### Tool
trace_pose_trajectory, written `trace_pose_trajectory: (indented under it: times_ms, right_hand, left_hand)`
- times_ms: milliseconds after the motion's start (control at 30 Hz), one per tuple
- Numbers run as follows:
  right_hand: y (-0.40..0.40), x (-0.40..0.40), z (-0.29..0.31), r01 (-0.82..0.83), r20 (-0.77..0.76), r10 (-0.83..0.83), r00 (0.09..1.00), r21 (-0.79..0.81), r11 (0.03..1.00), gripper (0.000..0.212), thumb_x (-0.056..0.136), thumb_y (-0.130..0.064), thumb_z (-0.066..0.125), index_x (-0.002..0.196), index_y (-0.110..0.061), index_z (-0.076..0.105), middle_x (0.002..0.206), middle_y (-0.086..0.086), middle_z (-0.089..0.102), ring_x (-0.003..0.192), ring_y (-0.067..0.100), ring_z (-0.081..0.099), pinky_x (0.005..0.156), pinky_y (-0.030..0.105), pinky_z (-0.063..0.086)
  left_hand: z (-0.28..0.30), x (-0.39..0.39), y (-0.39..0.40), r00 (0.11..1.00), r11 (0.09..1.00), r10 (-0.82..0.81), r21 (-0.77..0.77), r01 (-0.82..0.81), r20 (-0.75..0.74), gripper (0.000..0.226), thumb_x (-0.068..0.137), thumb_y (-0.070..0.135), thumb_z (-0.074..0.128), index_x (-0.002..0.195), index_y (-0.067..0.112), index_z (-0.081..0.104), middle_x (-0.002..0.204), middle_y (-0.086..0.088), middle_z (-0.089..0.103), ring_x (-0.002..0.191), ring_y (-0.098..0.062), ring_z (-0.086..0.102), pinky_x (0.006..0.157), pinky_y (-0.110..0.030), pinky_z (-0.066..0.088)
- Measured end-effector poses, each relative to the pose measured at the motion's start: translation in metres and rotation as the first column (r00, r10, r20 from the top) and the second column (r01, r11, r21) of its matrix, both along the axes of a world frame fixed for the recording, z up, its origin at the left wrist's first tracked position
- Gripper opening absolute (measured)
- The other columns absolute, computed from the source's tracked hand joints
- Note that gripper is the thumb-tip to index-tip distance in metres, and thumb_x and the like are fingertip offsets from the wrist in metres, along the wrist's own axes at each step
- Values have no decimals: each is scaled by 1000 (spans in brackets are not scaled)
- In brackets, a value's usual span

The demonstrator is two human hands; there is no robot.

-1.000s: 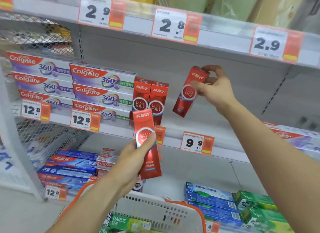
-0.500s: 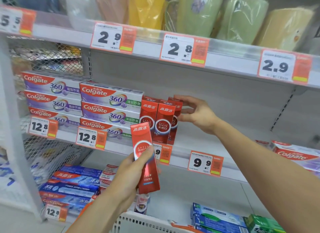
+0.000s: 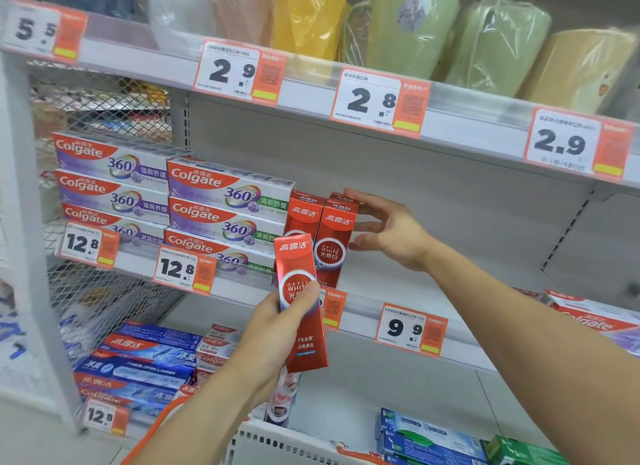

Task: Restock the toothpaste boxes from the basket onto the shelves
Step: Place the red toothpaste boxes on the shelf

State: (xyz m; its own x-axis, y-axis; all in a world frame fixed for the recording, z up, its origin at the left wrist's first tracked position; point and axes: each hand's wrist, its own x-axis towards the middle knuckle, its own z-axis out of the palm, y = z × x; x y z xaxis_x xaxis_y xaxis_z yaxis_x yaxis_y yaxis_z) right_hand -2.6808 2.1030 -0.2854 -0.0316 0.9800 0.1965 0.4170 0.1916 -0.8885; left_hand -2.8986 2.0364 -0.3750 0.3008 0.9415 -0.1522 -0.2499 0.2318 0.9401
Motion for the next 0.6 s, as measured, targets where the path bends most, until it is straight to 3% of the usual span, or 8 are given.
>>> trace_pose_trajectory:
  times_ms: [100, 167, 267, 367, 467, 533, 600]
  right_hand:
    - [-2, -1, -1, 27, -97, -30, 995, -35, 999, 87, 84, 24, 57, 149, -33, 40, 143, -1, 50, 121, 28, 60, 84, 47, 61]
    - [-8, -1, -3, 159, -175, -162, 971, -29, 987, 89, 82, 27, 52, 148, -31, 39, 143, 4, 47, 121, 29, 59, 87, 48, 60]
    - [-31, -6, -5, 408, -239, -388, 890, 41, 912, 53, 85, 17, 53, 127, -16, 56, 128, 13, 59, 107, 26, 66, 81, 40, 61]
    - [-73, -17, -5, 342, -282, -309, 908, 77, 936, 11, 94, -9, 64, 105, -11, 65, 102, 13, 70, 83, 21, 71, 67, 35, 56]
    - [-108, -27, -7, -3, -106, 3, 994, -5, 1000, 50, 86, -33, 70, 132, -23, 54, 111, 6, 72, 95, 24, 73, 76, 40, 60]
    - [-117, -28, -5, -136, 9, 136, 991, -49, 990, 67, 83, -29, 77, 142, -33, 44, 120, 6, 70, 104, 29, 71, 87, 47, 59]
    - [-117, -23, 0, -140, -86, 139, 986, -5, 990, 79, 81, -14, 80, 145, -39, 40, 121, 15, 69, 106, 36, 70, 88, 53, 58]
  left_hand:
    - [0, 2, 0, 1000, 1000, -1, 22, 1, -17, 60, 70, 59, 71, 117, 22, 64, 100, -4, 77, 93, -26, 75, 92, -49, 58]
    - [0, 4, -1, 1000, 999, 2, 40, -2, -12, 61, 68, 62, 70, 116, 25, 64, 100, -1, 77, 93, -24, 75, 90, -47, 58]
    - [3, 7, -2, 999, 993, 7, 121, -2, -39, 56, 68, 63, 67, 112, 28, 64, 97, 6, 77, 88, -14, 75, 75, -31, 60]
    - [9, 11, -5, 995, 971, -8, 237, 30, -97, 53, 68, 63, 65, 109, 28, 64, 97, 6, 76, 85, -8, 74, 67, -20, 57]
    - [18, 14, -11, 979, 919, -51, 374, 124, -199, 50, 72, 61, 65, 109, 28, 62, 98, 5, 75, 90, -9, 73, 82, -28, 60]
    - [24, 18, -16, 965, 874, -61, 453, 175, -255, 45, 74, 59, 64, 110, 32, 60, 95, 16, 73, 89, 2, 69, 76, -14, 55]
    - [29, 21, -17, 957, 845, -42, 500, 187, -287, 42, 76, 57, 66, 110, 33, 59, 96, 26, 70, 89, 7, 67, 73, -9, 52]
